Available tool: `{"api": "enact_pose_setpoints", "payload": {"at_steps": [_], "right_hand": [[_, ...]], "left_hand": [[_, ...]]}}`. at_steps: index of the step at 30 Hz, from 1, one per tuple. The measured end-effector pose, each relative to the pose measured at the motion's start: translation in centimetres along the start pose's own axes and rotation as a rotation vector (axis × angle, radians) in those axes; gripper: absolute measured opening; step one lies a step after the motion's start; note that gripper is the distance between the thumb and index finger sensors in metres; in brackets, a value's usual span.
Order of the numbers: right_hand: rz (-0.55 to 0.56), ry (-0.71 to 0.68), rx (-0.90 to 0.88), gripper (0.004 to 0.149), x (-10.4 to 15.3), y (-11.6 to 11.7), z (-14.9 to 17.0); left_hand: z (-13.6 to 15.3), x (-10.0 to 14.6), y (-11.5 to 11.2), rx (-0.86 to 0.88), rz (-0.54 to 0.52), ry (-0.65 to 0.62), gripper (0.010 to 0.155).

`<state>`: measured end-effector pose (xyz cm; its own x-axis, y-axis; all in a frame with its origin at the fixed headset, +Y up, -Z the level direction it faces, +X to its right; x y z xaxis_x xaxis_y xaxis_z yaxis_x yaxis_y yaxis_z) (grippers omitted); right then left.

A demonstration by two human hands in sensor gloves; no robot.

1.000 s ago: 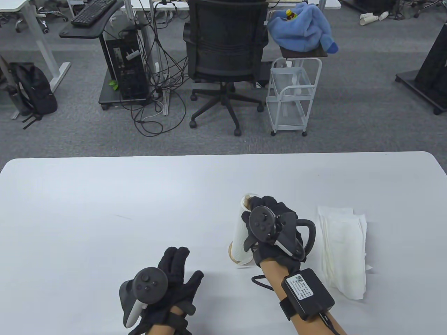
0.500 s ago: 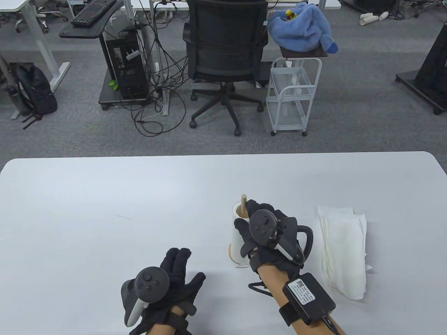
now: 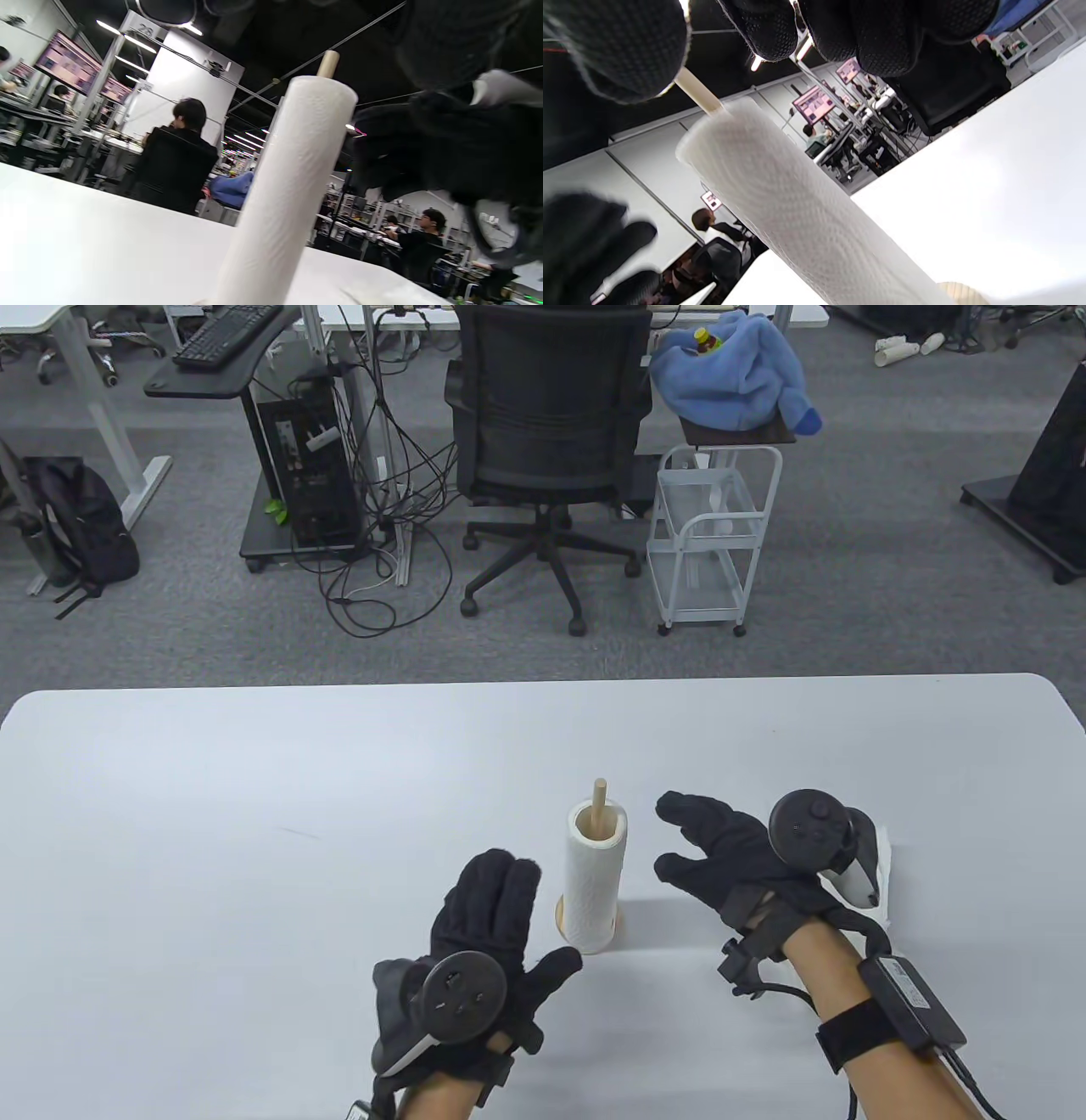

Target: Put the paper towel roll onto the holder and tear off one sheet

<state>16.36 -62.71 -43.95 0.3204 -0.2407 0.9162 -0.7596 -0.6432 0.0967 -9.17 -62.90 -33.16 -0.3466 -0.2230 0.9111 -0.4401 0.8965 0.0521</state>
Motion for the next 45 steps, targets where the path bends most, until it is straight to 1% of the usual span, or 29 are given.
{"api": "enact_pose_setpoints", "payload": {"at_steps": [1,2,4,7,9,10,12,14,15,16,19,20,21,22,23,25,27,31,33,35,38,42,45], "right_hand": [[-0.011,0.004,0.008,0.081,-0.4,0.5,0.1],[-0.048,0.012,0.008,0.084,-1.1,1.4,0.2],[-0.066,0.027,-0.03,0.086,-1.9,2.5,0.4],[-0.049,0.022,-0.114,0.079,-2.9,3.7,0.6],[-0.033,0.015,-0.155,0.069,-3.3,4.4,0.8],[-0.015,-0.007,-0.17,0.067,-3.5,4.5,0.9],[-0.001,-0.035,-0.196,0.061,-3.6,4.5,1.0],[0.039,-0.065,-0.198,0.049,-3.6,4.2,1.2],[0.085,-0.099,-0.178,0.043,-3.5,4.0,1.1],[0.105,-0.12,-0.154,0.041,-3.5,3.9,1.0],[0.185,-0.238,0.022,0.039,-2.6,3.5,-0.3],[0.218,-0.29,0.137,0.039,-2.1,3.4,-0.9],[0.231,-0.314,0.219,0.039,-1.8,3.4,-1.1],[0.246,-0.345,0.314,0.039,-1.4,3.4,-1.3],[0.261,-0.353,0.339,0.039,-1.1,3.5,-1.3],[0.274,-0.351,0.331,0.039,-0.7,3.6,-1.1],[0.31,-0.377,0.317,0.039,-0.1,3.9,-1.1],[0.347,-0.407,0.405,0.039,0.9,4.6,-1.3],[0.373,-0.409,0.406,0.04,1.2,4.8,-1.2],[0.363,-0.387,0.395,0.04,1.0,5.0,-1.1],[0.367,-0.398,0.432,0.04,1.2,5.0,-1.3],[0.359,-0.392,0.428,0.04,1.2,5.2,-0.9],[0.353,-0.389,0.43,0.04,1.3,5.3,-0.8]], "left_hand": [[-0.6,-0.9,-0.2,0.011,0.009,-0.012,0.093],[-1.2,-2.0,-0.5,-0.007,0.012,-0.015,0.092],[-1.8,-3.5,-0.9,-0.108,-0.005,-0.002,0.091],[-2.2,-5.3,-2.0,-0.18,-0.002,0.007,0.087],[-1.9,-5.9,-3.0,-0.152,0.02,0.021,0.086],[-1.8,-5.9,-3.3,-0.127,0.009,0.022,0.086],[-1.4,-6.0,-3.3,-0.124,-0.032,0.026,0.083],[-1.1,-6.0,-3.3,-0.113,-0.065,0.034,0.079],[-1.1,-6.0,-3.3,-0.103,-0.08,0.021,0.076],[-1.3,-6.1,-3.3,-0.102,-0.087,0.015,0.075],[-1.7,-6.1,-3.3,-0.195,-0.119,0.019,0.071],[-1.9,-6.2,-3.5,-0.247,-0.119,0.02,0.071],[-1.9,-6.2,-3.5,-0.262,-0.118,0.01,0.071],[-1.8,-6.2,-3.6,-0.243,-0.121,0.008,0.07],[-1.7,-6.3,-3.7,-0.212,-0.112,0.009,0.07],[-1.7,-6.4,-3.8,-0.19,-0.105,0.01,0.069],[-1.7,-6.4,-4.0,-0.199,-0.103,0.011,0.07],[-1.5,-6.3,-4.1,-0.189,-0.093,0.013,0.07],[-1.4,-6.3,-4.0,-0.201,-0.092,0.014,0.07],[-1.4,-6.3,-4.0,-0.204,-0.092,0.015,0.07],[-1.4,-6.3,-4.0,-0.198,-0.091,0.013,0.07],[-1.3,-6.3,-4.1,-0.17,-0.084,0.011,0.07],[-1.2,-6.2,-4.0,-0.188,-0.093,0.018,0.07]]}}
Point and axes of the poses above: the tracker on the back of each hand, its own z axis roughly to the little-finger side, its own x axis roughly from the fingertips to the wrist, y = z × x, the point moved 4 cm from there along -x, roughly from the wrist to the fingertips, and after that the axes turned 8 degrees about z, right-handed, at the moved point
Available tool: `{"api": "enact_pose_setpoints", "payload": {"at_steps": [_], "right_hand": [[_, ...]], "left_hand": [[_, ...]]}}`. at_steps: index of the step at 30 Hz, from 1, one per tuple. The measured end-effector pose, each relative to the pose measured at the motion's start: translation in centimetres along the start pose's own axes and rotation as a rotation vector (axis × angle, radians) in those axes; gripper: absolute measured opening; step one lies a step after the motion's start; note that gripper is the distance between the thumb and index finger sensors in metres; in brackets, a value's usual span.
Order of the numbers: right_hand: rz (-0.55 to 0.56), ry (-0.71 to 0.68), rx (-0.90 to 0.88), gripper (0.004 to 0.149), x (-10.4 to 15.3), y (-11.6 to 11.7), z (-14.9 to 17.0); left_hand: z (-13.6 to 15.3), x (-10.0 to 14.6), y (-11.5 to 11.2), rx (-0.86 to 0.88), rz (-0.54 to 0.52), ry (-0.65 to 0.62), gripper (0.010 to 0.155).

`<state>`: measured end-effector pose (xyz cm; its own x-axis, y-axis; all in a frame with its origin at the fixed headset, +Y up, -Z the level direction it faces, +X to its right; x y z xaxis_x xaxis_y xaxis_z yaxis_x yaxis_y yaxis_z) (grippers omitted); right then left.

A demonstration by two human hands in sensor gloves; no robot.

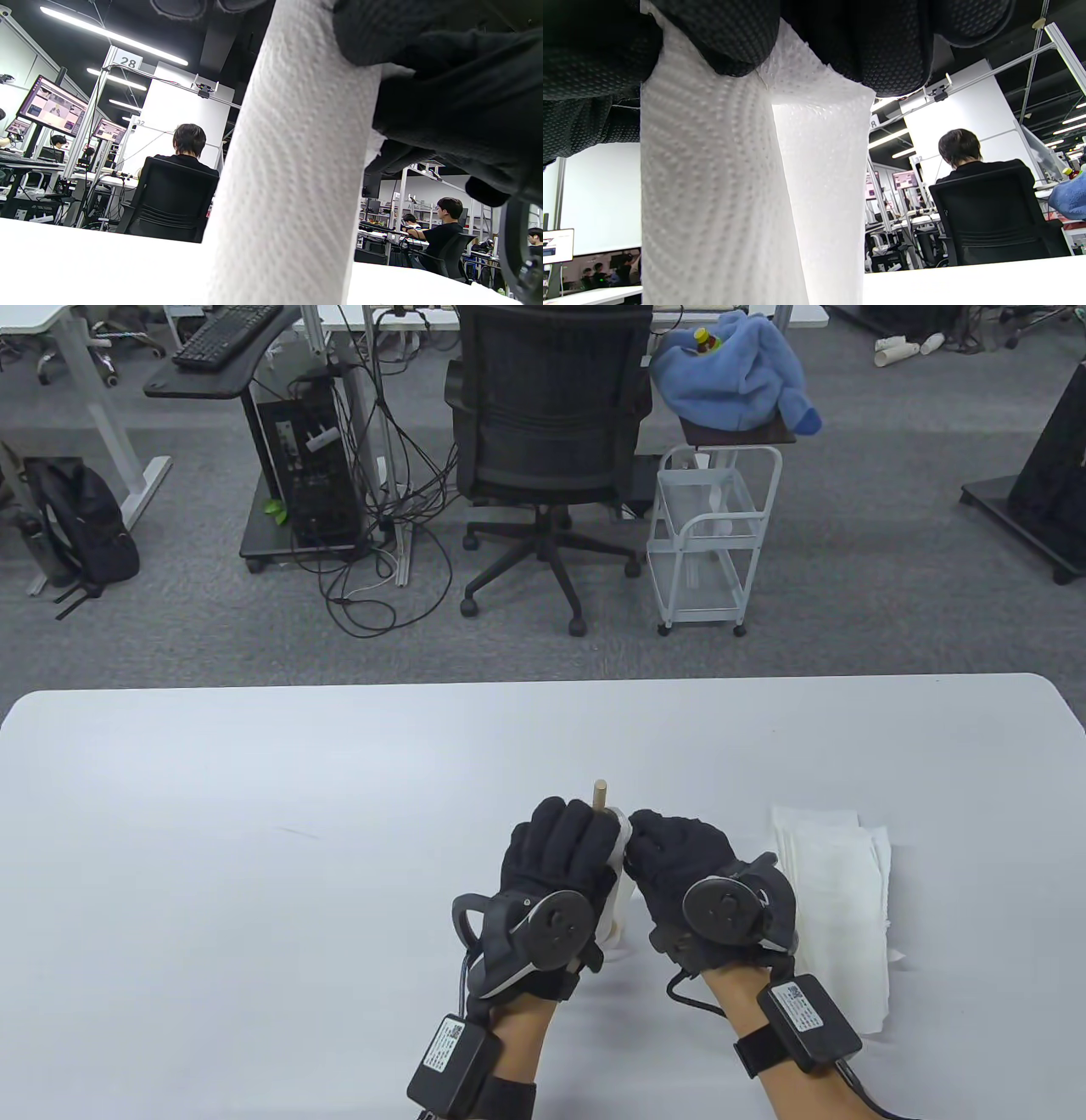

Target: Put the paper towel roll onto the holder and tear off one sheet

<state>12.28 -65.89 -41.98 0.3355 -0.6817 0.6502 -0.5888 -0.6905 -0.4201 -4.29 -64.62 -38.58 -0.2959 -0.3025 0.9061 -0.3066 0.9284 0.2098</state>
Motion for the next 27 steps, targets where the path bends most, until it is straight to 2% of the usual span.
{"api": "enact_pose_setpoints", "payload": {"at_steps": [3,10,14,27], "right_hand": [[-0.006,0.025,-0.021,0.04,0.3,0.5,0.3],[-0.006,-0.015,0.012,0.04,0.5,0.5,0.1],[-0.079,-0.076,0.082,0.04,1.1,1.5,0.0],[-0.085,-0.085,0.082,0.04,1.5,1.2,0.0]], "left_hand": [[0.3,0.0,-0.1,0.022,0.003,0.01,0.07],[0.2,0.1,-0.1,0.032,0.005,-0.005,0.069],[0.3,0.1,-0.2,0.049,0.007,-0.007,0.069],[0.3,0.1,-0.3,0.062,0.017,-0.012,0.068]]}}
Point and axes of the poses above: the tracker on the back of each hand, its own z axis roughly to the little-finger side, its own x axis roughly from the fingertips to the wrist, y = z × x, the point moved 4 cm from there along -x, roughly from the wrist to the fingertips, and after that the axes turned 8 degrees about z, right-handed, at the moved point
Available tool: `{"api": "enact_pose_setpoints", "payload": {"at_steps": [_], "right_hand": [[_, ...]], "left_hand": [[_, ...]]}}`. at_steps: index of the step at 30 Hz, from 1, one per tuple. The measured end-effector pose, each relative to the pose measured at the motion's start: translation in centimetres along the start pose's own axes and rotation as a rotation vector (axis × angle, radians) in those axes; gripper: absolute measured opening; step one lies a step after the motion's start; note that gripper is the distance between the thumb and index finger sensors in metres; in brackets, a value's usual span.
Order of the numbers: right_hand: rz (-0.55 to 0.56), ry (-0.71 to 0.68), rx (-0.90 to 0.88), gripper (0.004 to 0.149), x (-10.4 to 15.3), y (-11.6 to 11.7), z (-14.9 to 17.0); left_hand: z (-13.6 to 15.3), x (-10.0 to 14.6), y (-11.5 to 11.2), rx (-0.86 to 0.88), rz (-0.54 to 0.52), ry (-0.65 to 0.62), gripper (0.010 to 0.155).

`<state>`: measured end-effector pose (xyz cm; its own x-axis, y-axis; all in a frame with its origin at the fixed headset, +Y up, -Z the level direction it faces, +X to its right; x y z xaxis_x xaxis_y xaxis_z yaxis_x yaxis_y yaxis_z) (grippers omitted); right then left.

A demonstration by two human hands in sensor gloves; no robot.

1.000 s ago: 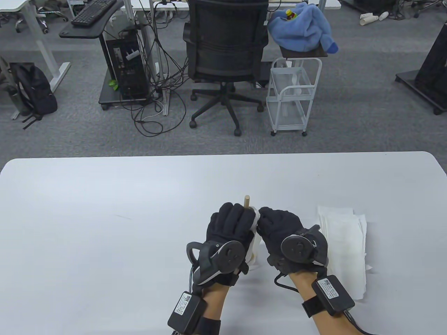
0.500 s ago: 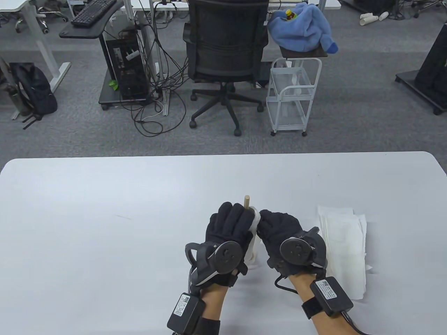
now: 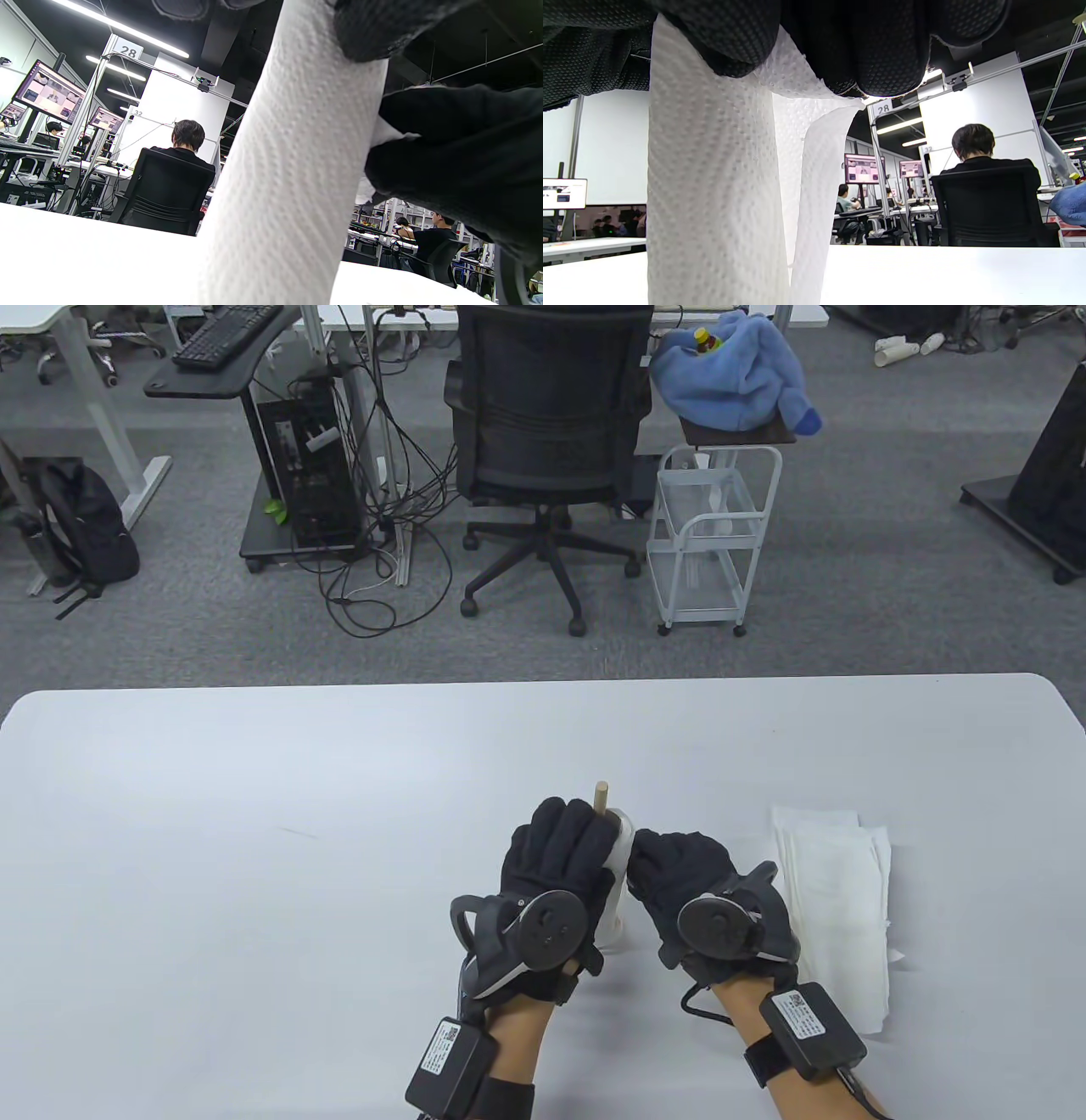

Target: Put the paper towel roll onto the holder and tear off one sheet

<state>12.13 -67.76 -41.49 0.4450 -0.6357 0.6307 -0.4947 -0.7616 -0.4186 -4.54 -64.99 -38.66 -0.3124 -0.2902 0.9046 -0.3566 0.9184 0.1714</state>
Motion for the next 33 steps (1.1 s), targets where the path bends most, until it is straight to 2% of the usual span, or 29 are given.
{"api": "enact_pose_setpoints", "payload": {"at_steps": [6,11,14,29,33], "right_hand": [[-0.095,0.019,-0.017,0.039,0.9,1.8,0.7],[-0.111,0.074,-0.069,0.039,0.9,2.0,1.2],[-0.192,0.073,-0.052,0.039,1.1,2.9,1.3],[-0.289,0.145,-0.104,0.039,1.4,3.8,2.1],[-0.409,0.147,-0.065,0.038,2.2,5.5,2.4]], "left_hand": [[0.1,0.0,0.0,0.02,0.001,0.005,0.068],[0.2,0.0,-0.1,0.023,0.004,0.004,0.068],[0.2,0.0,-0.1,0.027,0.005,0.006,0.068],[0.2,-0.1,-0.2,0.038,0.01,0.006,0.068],[0.3,0.0,-0.2,0.04,0.008,0.009,0.068]]}}
Point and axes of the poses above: the tracker on the back of each hand, its own z axis roughly to the little-finger side, its own x axis roughly from the fingertips to the wrist, y = z × x, the point moved 4 cm from there along -x, roughly from the wrist to the fingertips, and after that the axes turned 8 degrees about z, right-handed, at the moved point
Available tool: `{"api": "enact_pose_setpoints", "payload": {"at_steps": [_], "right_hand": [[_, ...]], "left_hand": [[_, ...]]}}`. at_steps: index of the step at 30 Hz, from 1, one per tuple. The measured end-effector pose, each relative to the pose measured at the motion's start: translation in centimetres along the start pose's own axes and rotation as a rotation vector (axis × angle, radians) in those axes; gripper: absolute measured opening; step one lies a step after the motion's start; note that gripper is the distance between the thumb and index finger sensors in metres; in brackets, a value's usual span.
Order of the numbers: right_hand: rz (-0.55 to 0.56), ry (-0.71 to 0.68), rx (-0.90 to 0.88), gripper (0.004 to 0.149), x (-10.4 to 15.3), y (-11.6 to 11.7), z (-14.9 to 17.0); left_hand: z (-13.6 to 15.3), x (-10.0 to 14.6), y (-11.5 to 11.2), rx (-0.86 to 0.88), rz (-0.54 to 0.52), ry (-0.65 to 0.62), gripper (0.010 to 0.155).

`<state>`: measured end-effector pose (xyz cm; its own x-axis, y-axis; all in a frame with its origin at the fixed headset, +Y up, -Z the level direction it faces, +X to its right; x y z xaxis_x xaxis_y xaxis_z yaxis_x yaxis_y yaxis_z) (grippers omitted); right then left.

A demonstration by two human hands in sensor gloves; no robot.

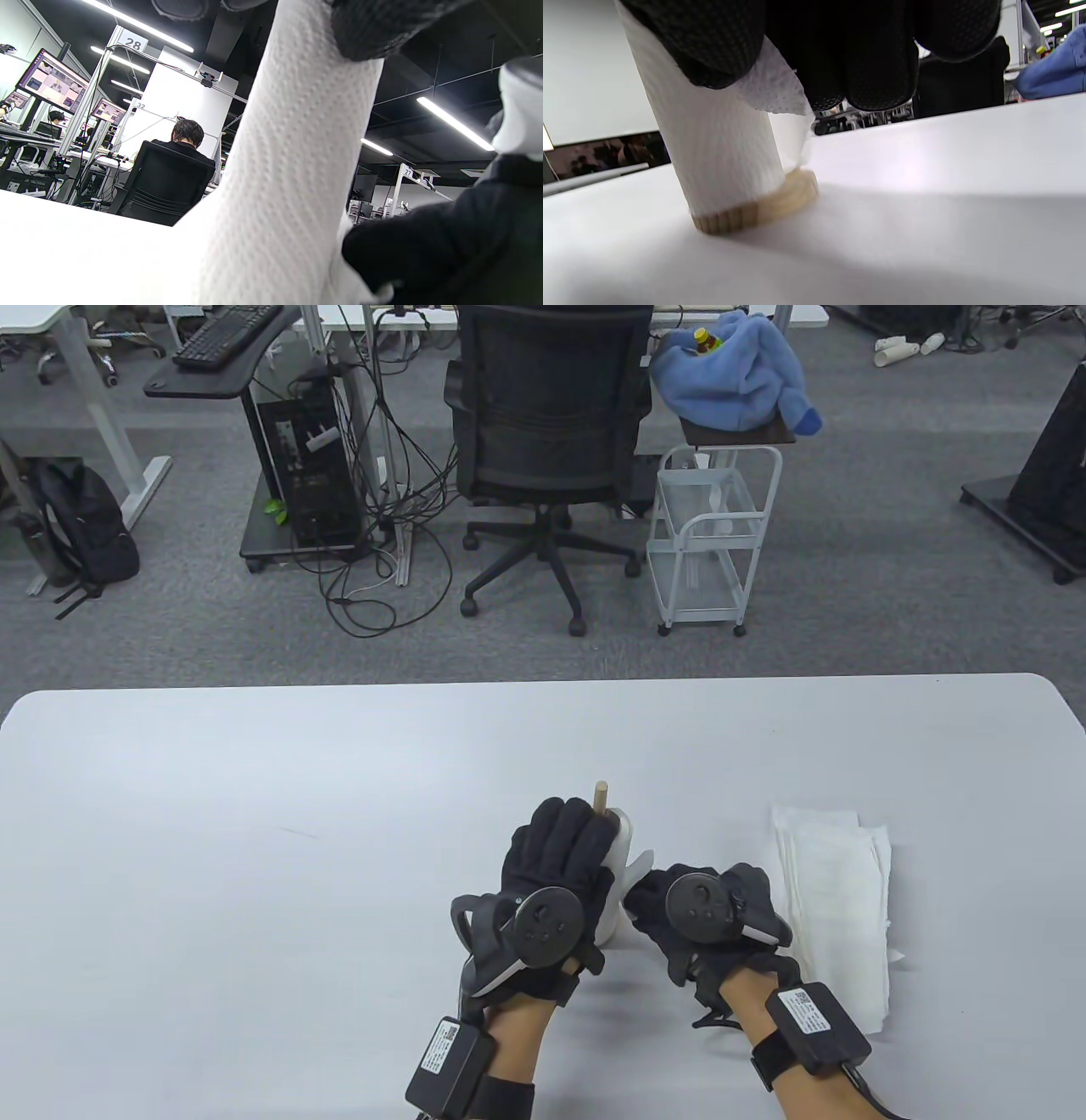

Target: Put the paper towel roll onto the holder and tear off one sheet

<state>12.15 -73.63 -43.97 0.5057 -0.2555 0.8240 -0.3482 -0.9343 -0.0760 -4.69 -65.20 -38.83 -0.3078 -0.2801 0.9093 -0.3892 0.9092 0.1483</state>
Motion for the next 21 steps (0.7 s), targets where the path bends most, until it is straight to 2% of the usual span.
{"api": "enact_pose_setpoints", "payload": {"at_steps": [4,13,21], "right_hand": [[-0.016,0.018,-0.019,0.038,0.0,0.2,0.2],[-0.196,0.101,-0.007,0.039,0.1,2.3,1.1],[-0.3,0.174,0.016,0.039,0.3,3.2,1.7]], "left_hand": [[0.0,0.0,0.0,-0.003,0.0,0.0,0.068],[0.1,0.0,0.0,0.001,-0.001,0.004,0.068],[0.1,0.0,0.1,-0.008,-0.003,0.004,0.068]]}}
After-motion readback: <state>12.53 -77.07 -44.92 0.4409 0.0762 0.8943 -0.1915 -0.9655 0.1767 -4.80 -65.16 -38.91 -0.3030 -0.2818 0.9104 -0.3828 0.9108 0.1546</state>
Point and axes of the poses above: the tracker on the back of each hand, its own z axis roughly to the little-finger side, its own x axis roughly from the fingertips to the wrist, y = z × x, the point moved 4 cm from there along -x, roughly from the wrist to the fingertips, and after that the axes turned 8 degrees about z, right-handed, at the moved point
